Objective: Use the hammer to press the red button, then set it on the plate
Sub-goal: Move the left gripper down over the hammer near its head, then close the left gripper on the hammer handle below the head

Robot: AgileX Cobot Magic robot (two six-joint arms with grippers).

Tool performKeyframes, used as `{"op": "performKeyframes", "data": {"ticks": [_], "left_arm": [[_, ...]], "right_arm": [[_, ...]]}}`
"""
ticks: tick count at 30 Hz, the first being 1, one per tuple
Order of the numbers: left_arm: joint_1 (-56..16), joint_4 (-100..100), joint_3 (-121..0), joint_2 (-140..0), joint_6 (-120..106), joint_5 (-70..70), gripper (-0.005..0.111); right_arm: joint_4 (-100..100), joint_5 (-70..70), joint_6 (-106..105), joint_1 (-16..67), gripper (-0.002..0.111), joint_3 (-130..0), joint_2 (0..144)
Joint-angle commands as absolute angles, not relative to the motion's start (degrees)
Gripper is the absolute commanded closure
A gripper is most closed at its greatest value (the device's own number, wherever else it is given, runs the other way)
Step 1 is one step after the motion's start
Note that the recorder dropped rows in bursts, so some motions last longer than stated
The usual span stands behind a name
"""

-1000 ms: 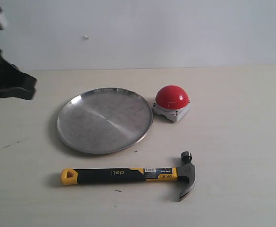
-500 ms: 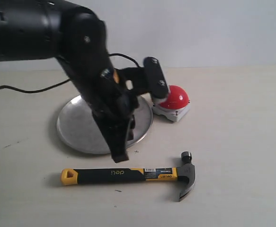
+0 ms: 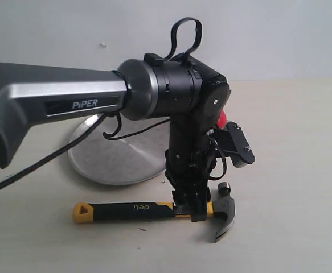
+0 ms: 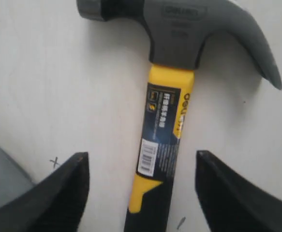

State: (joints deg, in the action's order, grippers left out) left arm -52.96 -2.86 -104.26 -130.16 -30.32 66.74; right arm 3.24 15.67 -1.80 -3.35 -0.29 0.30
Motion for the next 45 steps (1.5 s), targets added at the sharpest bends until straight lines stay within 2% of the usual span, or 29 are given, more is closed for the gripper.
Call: {"op": "performKeyframes", "data": {"ticks": [1, 13, 34, 36, 38, 44, 45], "left_arm": [[-53.3, -2.0, -106.2, -131.8, -30.0, 67.1, 0.035], [-53.4, 1.3, -106.2, -134.4, -34.3, 62.6, 0.035], [-53.4, 2.1, -106.2, -137.4, -34.5, 64.8, 0.037], [-53.4, 2.1, -106.2, -137.4, -34.5, 64.8, 0.044], [-53.4, 2.1, -106.2, -137.4, -34.5, 64.8, 0.057], [-53.4, 2.1, -106.2, -137.4, -34.5, 64.7, 0.107], [-53.4, 2.1, -106.2, -137.4, -34.5, 64.7, 0.106]], "right_arm": [[2.9, 15.0, -1.8, -3.8, 0.108, 0.0, 0.0], [3.2, 15.0, -1.8, -3.8, 0.108, 0.0, 0.0], [2.9, 15.0, -1.8, -3.8, 0.108, 0.0, 0.0], [2.9, 15.0, -1.8, -3.8, 0.108, 0.0, 0.0], [2.9, 15.0, -1.8, -3.8, 0.108, 0.0, 0.0], [3.2, 15.0, -1.8, -3.8, 0.108, 0.0, 0.0], [3.2, 15.0, -1.8, -3.8, 0.108, 0.0, 0.0]]}}
